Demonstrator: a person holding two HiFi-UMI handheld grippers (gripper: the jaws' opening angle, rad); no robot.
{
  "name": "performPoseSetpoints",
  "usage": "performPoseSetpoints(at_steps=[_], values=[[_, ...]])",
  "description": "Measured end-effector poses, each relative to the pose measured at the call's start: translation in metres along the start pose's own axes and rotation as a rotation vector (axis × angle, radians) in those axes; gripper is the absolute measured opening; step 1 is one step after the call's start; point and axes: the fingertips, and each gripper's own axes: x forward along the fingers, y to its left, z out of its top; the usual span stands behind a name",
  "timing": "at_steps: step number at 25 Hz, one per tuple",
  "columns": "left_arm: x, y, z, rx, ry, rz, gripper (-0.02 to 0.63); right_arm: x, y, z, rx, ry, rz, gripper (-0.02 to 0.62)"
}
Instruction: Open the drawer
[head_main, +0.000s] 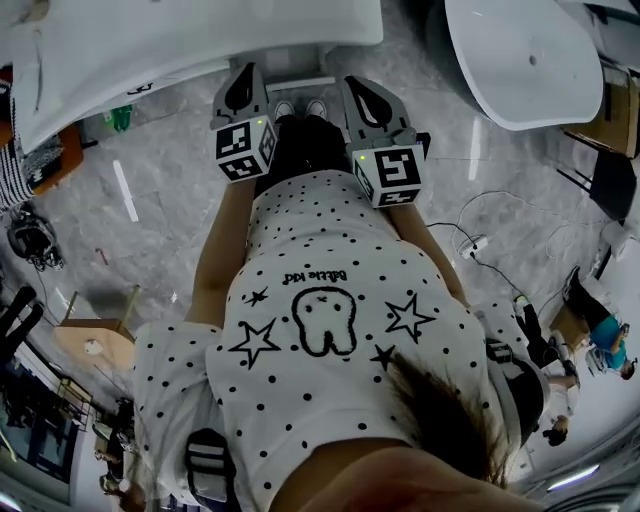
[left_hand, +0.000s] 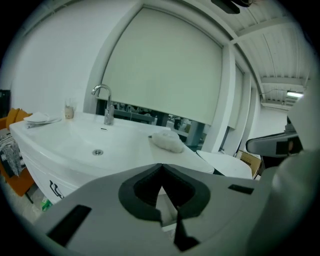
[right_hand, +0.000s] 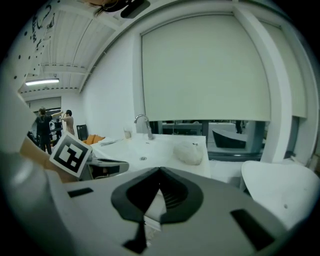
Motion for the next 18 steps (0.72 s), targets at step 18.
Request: performPoseSetpoints(at_steps=[18], values=[[-0.03, -0.007, 0.076, 0.025, -0.136, -0.07, 0.005, 0.015, -0.005, 0.026, -0.004, -0.061, -0.052, 0.014]])
